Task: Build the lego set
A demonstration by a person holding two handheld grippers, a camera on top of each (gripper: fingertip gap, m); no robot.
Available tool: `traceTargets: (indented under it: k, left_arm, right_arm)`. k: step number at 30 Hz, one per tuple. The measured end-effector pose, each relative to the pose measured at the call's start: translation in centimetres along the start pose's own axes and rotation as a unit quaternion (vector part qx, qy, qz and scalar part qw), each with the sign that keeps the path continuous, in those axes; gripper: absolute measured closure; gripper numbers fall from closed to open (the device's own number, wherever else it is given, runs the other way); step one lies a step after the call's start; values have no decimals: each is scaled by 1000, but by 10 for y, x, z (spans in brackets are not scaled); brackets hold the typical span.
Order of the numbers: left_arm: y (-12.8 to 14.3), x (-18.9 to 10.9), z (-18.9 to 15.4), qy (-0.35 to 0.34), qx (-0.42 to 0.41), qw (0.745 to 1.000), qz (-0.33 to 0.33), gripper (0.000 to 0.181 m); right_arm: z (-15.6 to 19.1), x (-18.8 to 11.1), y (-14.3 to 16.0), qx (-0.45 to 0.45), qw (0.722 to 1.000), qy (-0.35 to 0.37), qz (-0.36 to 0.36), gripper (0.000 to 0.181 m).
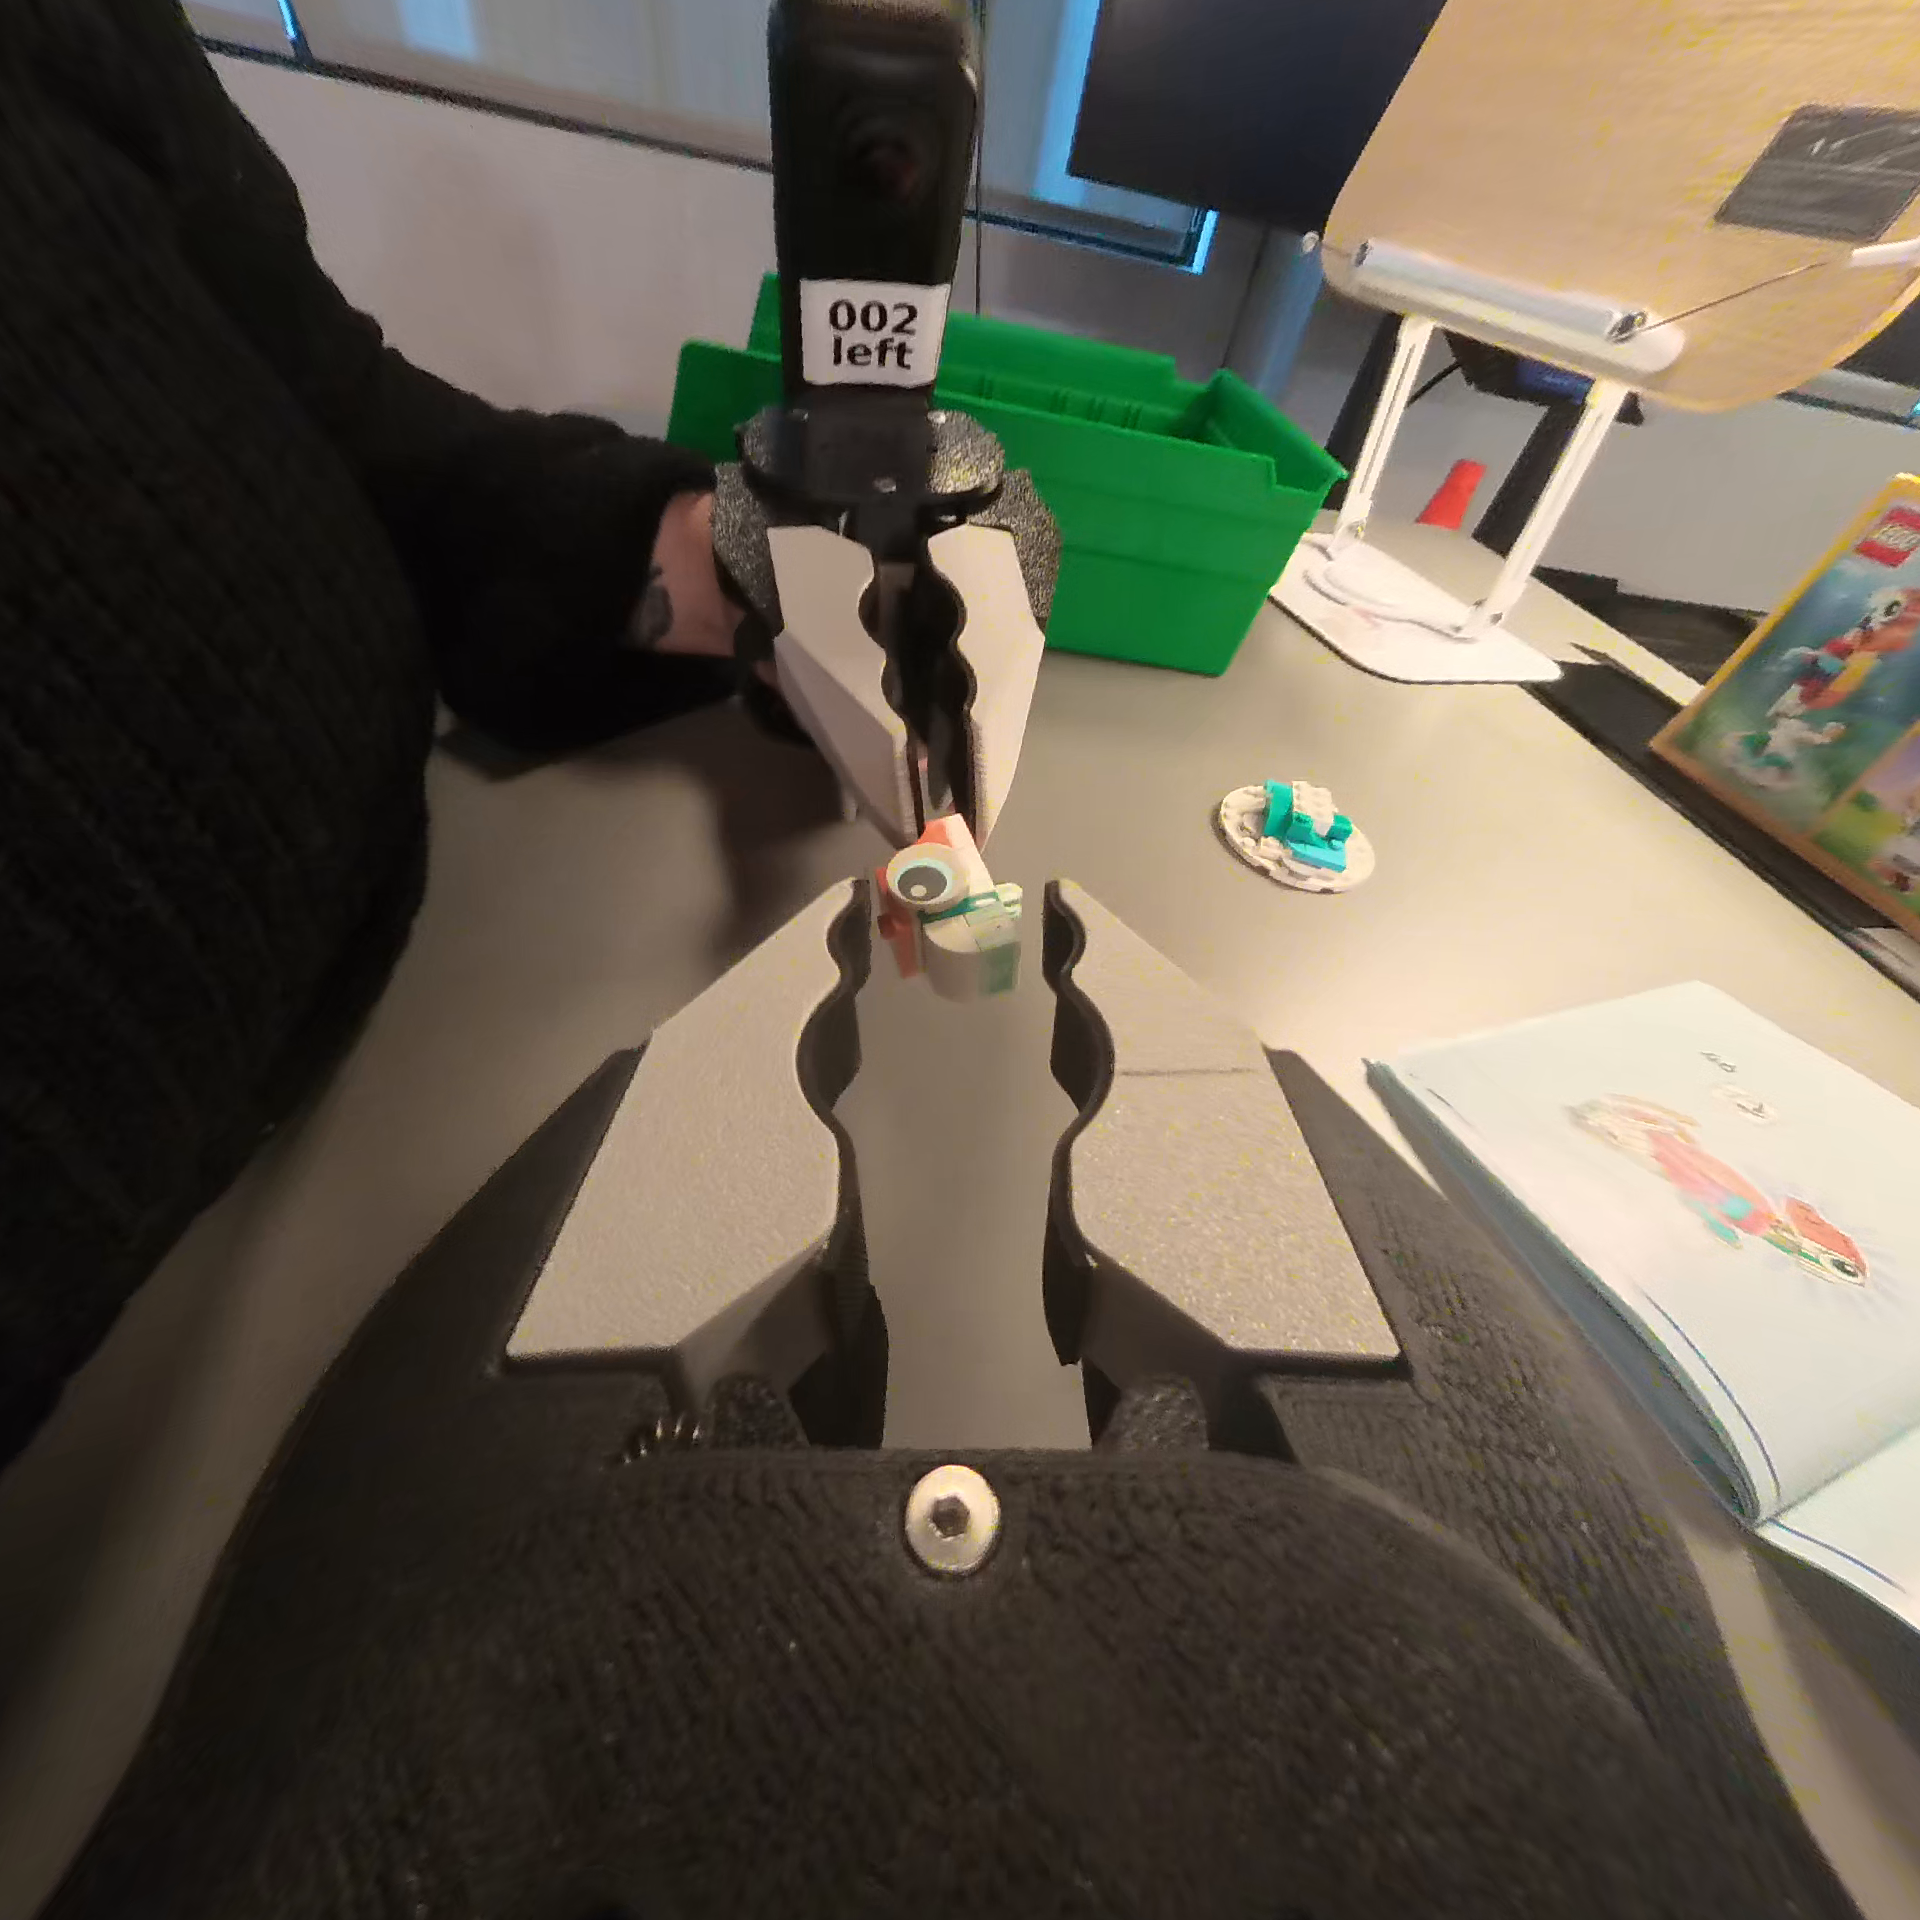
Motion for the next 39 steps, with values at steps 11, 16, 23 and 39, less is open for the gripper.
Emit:
traceTargets:
  k: [11,16,23,39]
  left_arm:
    - [-2,-1,-1,13,-9,1000,-13,176]
    - [-3,-3,2,7,-25,999,-32,175]
    - [-5,-4,2,3,-28,999,-45,175]
    - [-15,-10,3,-67,43,995,-62,176]
  right_arm:
    - [6,1,2,-2,1000,-15,15,155]
    - [5,-1,-1,33,999,-17,10,156]
    - [8,0,-4,38,999,-11,1,157]
    - [-10,-11,-16,12,998,33,-45,148]
Point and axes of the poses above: each gripper's, where its closed fingertips meet, x out along the fingers, y out of its underside, z = x × y across the jaws, the point moved 8 cm from there along -x, back along the fingers, and after that the axes turned 15 degrees about y, right-handed, at the moved point
